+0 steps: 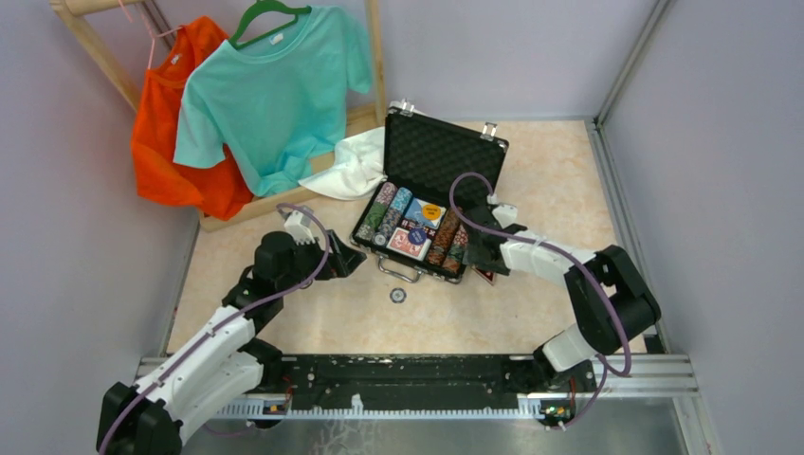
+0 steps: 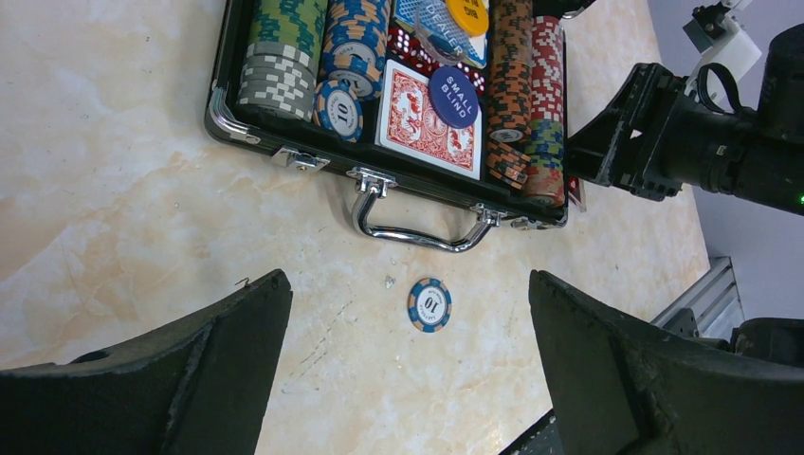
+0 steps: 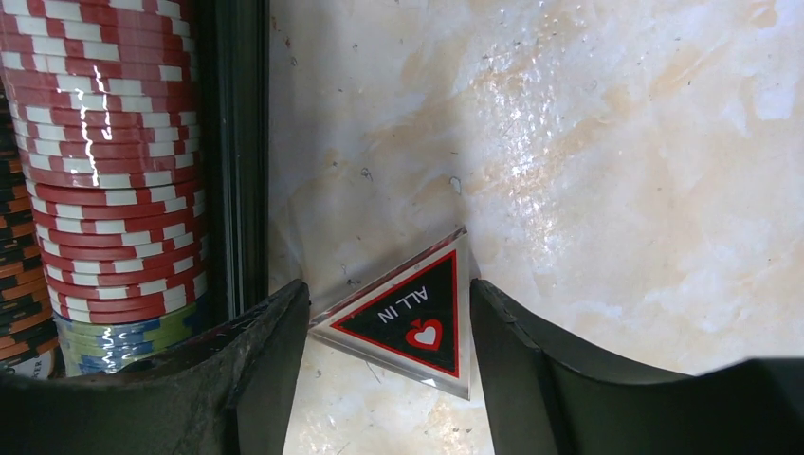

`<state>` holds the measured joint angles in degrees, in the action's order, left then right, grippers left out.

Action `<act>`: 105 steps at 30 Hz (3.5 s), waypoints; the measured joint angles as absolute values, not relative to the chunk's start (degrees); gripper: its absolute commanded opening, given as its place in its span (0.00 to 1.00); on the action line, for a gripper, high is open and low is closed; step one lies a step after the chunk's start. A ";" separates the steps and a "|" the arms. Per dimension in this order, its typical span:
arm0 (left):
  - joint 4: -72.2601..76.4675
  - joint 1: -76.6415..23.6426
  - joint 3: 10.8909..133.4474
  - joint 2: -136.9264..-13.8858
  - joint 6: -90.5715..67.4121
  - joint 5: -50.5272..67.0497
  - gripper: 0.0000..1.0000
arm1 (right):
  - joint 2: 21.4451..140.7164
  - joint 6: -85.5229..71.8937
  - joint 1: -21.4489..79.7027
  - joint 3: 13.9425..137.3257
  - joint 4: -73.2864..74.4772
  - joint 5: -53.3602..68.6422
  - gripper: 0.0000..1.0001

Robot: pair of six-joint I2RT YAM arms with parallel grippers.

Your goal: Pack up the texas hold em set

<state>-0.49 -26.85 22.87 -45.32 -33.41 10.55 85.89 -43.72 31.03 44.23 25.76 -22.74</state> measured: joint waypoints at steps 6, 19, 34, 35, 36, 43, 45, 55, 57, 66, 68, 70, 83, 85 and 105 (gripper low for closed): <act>-0.51 -26.85 22.87 -44.77 -33.41 10.55 1.00 | 84.73 -43.68 31.05 42.81 24.38 -22.85 0.72; -0.49 -26.87 22.87 -45.93 -33.41 10.55 1.00 | 80.31 -40.95 31.03 38.61 21.47 -20.40 0.75; -0.45 -26.85 22.87 -47.13 -33.41 10.55 1.00 | 75.70 -35.97 31.03 34.79 18.63 -16.36 0.76; -0.43 -26.87 22.87 -47.31 -33.41 10.55 1.00 | 75.29 -35.42 31.05 34.50 18.59 -15.84 0.76; -0.43 -26.85 22.87 -47.51 -33.41 10.55 1.00 | 74.94 -34.87 31.03 34.39 18.85 -15.44 0.76; -0.43 -26.85 22.87 -47.86 -33.39 10.55 1.00 | 74.81 -32.40 31.03 34.15 19.05 -14.98 0.76; -0.43 -26.85 22.87 -47.86 -33.41 10.55 1.00 | 75.13 -32.01 31.05 34.20 18.74 -15.22 0.76; -0.43 -26.87 22.87 -47.94 -33.39 10.52 1.00 | 78.26 -30.96 31.05 36.07 17.54 -16.84 0.75; -0.43 -26.85 22.87 -47.94 -33.39 10.52 1.00 | 78.30 -30.85 31.05 36.10 17.54 -16.93 0.74; -0.40 -26.87 22.87 -48.23 -33.39 10.52 1.00 | 78.30 -30.96 31.05 36.01 16.73 -16.62 0.63; -0.40 -26.85 22.87 -48.34 -33.39 10.52 1.00 | 78.43 -31.07 31.03 36.01 16.45 -16.51 0.61; -0.38 -26.87 22.87 -48.34 -33.39 10.50 1.00 | 78.46 -31.14 31.03 36.01 16.23 -16.47 0.60; -0.40 -26.87 22.87 -48.34 -33.36 10.37 1.00 | 77.67 -32.14 31.05 36.53 18.83 -15.44 0.57; -0.38 -26.85 22.87 -48.34 -33.39 10.24 1.00 | 76.88 -32.14 31.05 36.80 20.69 -15.25 0.57; -0.40 -26.85 22.87 -48.31 -33.39 10.07 1.00 | 78.54 -29.52 31.03 53.36 26.59 -14.83 0.57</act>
